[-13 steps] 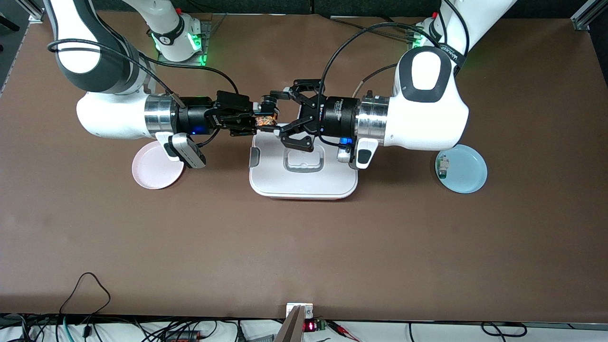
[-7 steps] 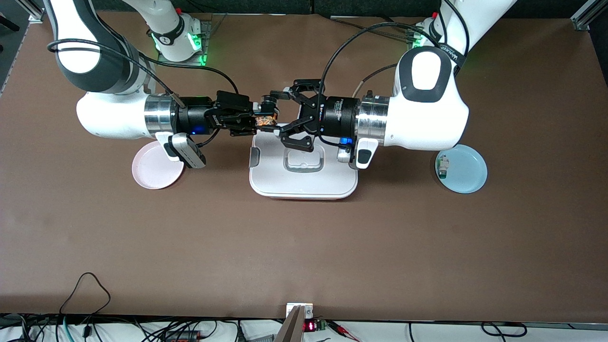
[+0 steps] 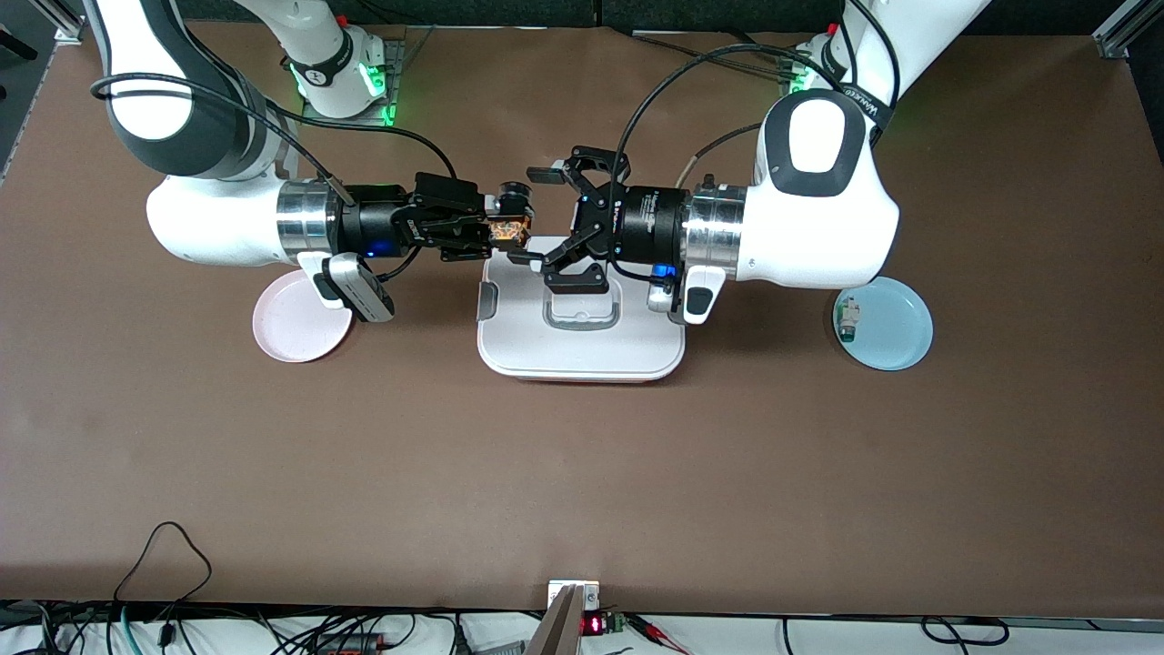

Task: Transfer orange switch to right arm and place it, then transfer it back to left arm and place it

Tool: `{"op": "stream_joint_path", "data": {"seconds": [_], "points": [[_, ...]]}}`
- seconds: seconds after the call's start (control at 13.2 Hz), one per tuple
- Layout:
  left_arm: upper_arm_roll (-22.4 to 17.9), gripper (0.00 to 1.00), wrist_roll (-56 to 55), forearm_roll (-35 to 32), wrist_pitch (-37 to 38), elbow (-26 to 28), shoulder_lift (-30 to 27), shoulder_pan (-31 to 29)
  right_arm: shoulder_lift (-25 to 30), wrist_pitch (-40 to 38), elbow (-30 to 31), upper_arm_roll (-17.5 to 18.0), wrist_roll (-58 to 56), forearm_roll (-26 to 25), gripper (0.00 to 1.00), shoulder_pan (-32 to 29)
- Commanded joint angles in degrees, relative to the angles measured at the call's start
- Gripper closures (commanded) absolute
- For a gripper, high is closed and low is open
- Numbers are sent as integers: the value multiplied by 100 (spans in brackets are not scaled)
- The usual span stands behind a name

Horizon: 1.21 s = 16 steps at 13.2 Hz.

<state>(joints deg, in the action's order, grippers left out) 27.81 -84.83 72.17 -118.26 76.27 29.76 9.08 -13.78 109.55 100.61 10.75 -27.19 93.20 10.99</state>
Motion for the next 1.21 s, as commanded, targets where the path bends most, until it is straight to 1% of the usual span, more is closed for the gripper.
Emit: {"op": "stream_joint_path", "data": {"seconds": [0.0,0.23,0.3,0.38,0.53,0.68,0.83,0.91,0.99,1.06,1.14], "points": [[-4,0,-157,-116,31,-165,56,15,174,-21,108,15,-58,40,65,-140],[-13,0,-166,-133,74,-165,48,-2,218,-179,151,15,-58,-100,66,-395],[-56,0,-131,-185,318,-165,39,-55,227,-197,152,15,-76,-275,67,-474],[-57,0,-69,-534,651,-183,21,-160,218,-223,143,15,-85,-502,67,-605],[-31,0,377,-1465,1022,-393,-137,-292,218,-520,152,15,-102,-881,67,-886],[-39,0,1061,-2020,1365,-394,-303,-363,218,-732,152,15,-111,-1547,67,-1150],[13,0,1826,-2862,1542,-333,-505,-345,183,-812,152,15,-294,-2189,67,-1318],[40,0,2143,-3336,1769,-332,-541,-328,166,-812,152,15,-444,-2549,68,-1336],[57,0,2529,-3846,2058,-358,-559,-293,148,-812,152,15,-532,-2988,68,-1388],[66,0,2968,-4390,2331,-350,-655,-240,139,-812,152,15,-576,-3558,68,-1467],[66,0,3277,-4752,2534,-341,-734,-205,113,-812,152,15,-699,-4303,69,-1564]]}}
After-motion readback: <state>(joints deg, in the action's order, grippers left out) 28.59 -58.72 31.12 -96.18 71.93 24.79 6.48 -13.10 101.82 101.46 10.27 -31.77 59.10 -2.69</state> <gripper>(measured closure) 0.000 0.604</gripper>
